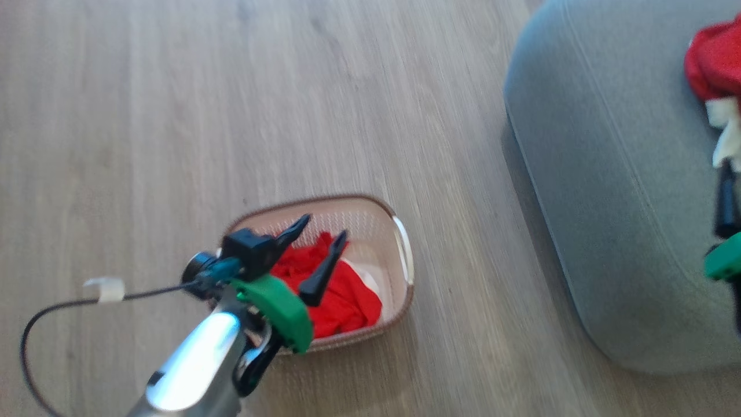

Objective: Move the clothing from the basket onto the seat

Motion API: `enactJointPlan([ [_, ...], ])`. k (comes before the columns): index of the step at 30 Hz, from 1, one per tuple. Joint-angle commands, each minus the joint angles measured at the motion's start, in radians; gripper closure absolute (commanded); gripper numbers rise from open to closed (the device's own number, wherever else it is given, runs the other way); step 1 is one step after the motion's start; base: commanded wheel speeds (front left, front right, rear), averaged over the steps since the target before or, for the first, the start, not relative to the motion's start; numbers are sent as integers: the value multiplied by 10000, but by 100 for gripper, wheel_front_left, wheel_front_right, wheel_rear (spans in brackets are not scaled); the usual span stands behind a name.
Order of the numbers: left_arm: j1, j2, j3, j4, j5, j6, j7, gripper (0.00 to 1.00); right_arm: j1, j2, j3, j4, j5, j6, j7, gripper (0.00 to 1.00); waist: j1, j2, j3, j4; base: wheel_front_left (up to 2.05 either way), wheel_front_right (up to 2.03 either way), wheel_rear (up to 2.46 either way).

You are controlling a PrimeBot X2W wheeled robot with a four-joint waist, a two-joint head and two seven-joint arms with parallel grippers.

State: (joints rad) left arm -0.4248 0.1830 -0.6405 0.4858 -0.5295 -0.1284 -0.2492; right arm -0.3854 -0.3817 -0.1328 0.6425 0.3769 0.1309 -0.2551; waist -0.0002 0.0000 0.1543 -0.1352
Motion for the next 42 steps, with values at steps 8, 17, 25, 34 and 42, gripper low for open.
enactJointPlan([
  [8,1044,141,2918,-246,1175,447,-126,0,1091,1027,858,-1899,-606,-2,-66,0,2,0,-1495,815,0,0,0],
  [17,2067,17,5380,-555,2192,816,-126,0,1737,1712,1456,-2534,-800,-2,-66,0,2,0,-1820,956,0,0,0],
  [25,2983,-491,6728,-1197,3046,802,-126,0,2289,1971,1571,-2725,-984,-2,-66,0,2,0,-2119,1023,0,0,0],
  [34,3950,-1038,7500,-2549,3879,642,-126,0,2832,2132,1214,-3172,-1062,-2,-66,0,2,0,-2173,985,0,0,0],
  [42,4151,-1231,7745,-2766,4143,456,-126,0,2924,2235,1107,-3296,-1156,-2,-66,0,2,0,-2110,960,0,0,0],
])
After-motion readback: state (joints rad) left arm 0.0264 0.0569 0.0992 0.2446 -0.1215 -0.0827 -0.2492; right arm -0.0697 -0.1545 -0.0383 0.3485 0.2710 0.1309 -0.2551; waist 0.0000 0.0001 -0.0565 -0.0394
